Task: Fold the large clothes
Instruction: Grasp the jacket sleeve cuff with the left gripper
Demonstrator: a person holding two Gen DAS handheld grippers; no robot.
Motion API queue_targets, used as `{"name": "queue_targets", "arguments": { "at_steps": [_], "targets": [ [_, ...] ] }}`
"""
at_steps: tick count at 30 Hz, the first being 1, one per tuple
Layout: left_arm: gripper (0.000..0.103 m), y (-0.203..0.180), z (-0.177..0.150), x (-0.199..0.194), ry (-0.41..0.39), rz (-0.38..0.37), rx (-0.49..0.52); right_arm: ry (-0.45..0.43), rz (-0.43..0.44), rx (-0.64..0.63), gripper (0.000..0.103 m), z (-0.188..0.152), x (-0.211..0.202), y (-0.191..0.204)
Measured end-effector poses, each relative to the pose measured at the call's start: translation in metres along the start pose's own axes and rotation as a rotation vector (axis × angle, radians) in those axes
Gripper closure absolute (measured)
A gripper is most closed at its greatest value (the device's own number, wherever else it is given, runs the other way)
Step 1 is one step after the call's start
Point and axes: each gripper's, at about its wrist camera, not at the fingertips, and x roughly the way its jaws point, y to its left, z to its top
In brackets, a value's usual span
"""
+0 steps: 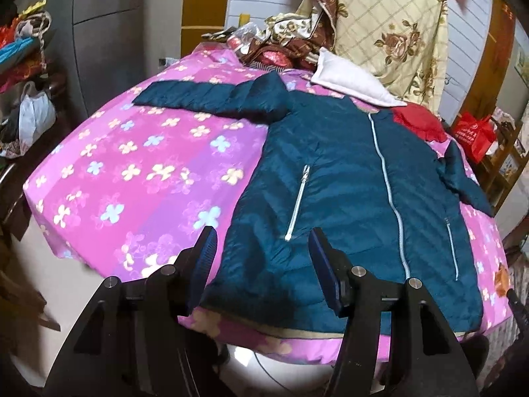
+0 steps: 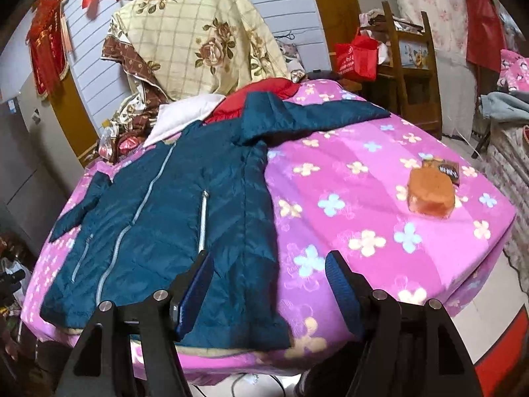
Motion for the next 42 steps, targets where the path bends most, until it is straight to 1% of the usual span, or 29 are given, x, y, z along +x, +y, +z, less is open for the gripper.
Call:
{"name": "queue_targets", "arguments": {
  "at_steps": [5,8,10,12,13,14,15,18,22,24,25,28,29,31,33,36,39,42],
  "targets": [
    [0.046,0.000,0.015,-0.003,-0.015,-0.013,0.004,-0.044,0.069,-0.042,0.035,0.030,-0.004,0.033],
    [0.046,0.007,0.031,-0.002,-0.027,-0.024,-0.010,-0.027,0.121,-0.079,0.035,0.039,0.007,0.061],
    [0.045,0.016,0.043,-0.001,-0.040,-0.015,-0.034,-0.004,0.152,-0.108,0.035,0.042,0.021,0.081],
    [0.045,0.033,0.061,0.003,-0.055,-0.005,-0.076,0.017,0.177,-0.140,0.035,0.045,0.038,0.103],
    [0.042,0.042,0.069,0.005,-0.060,0.001,-0.098,0.028,0.185,-0.155,0.035,0.046,0.047,0.114],
    [0.035,0.051,0.077,0.009,-0.061,0.006,-0.119,0.038,0.197,-0.170,0.035,0.046,0.059,0.128],
    [0.034,0.064,0.088,0.014,-0.061,0.011,-0.156,0.045,0.203,-0.177,0.035,0.045,0.067,0.136],
    [0.034,0.096,0.114,0.031,-0.059,0.021,-0.255,0.072,0.228,-0.195,0.035,0.043,0.095,0.162],
    [0.033,0.140,0.156,0.072,-0.056,0.016,-0.345,0.097,0.242,-0.219,0.035,0.037,0.128,0.182],
    [0.033,0.166,0.177,0.108,-0.032,0.024,-0.398,0.102,0.239,-0.226,0.035,0.033,0.139,0.186],
    [0.033,0.175,0.181,0.120,-0.023,0.021,-0.423,0.105,0.236,-0.232,0.035,0.031,0.145,0.187],
    [0.033,0.213,0.195,0.172,0.024,-0.029,-0.555,0.116,0.207,-0.260,0.035,0.026,0.158,0.188],
    [0.033,0.227,0.198,0.191,0.040,-0.058,-0.610,0.119,0.192,-0.271,0.035,0.025,0.161,0.187],
    [0.033,0.242,0.202,0.219,0.064,-0.087,-0.664,0.127,0.162,-0.284,0.035,0.025,0.168,0.186],
    [0.033,0.255,0.207,0.248,0.080,-0.110,-0.700,0.142,0.143,-0.284,0.035,0.025,0.174,0.183],
    [0.033,0.265,0.210,0.283,0.112,-0.148,-0.735,0.177,0.118,-0.292,0.035,0.023,0.185,0.182],
    [0.033,0.273,0.213,0.312,0.133,-0.186,-0.777,0.199,0.093,-0.312,0.035,0.022,0.193,0.182],
    [0.033,0.279,0.219,0.329,0.128,-0.198,-0.790,0.205,0.066,-0.329,0.035,0.022,0.199,0.183]
  ]
}}
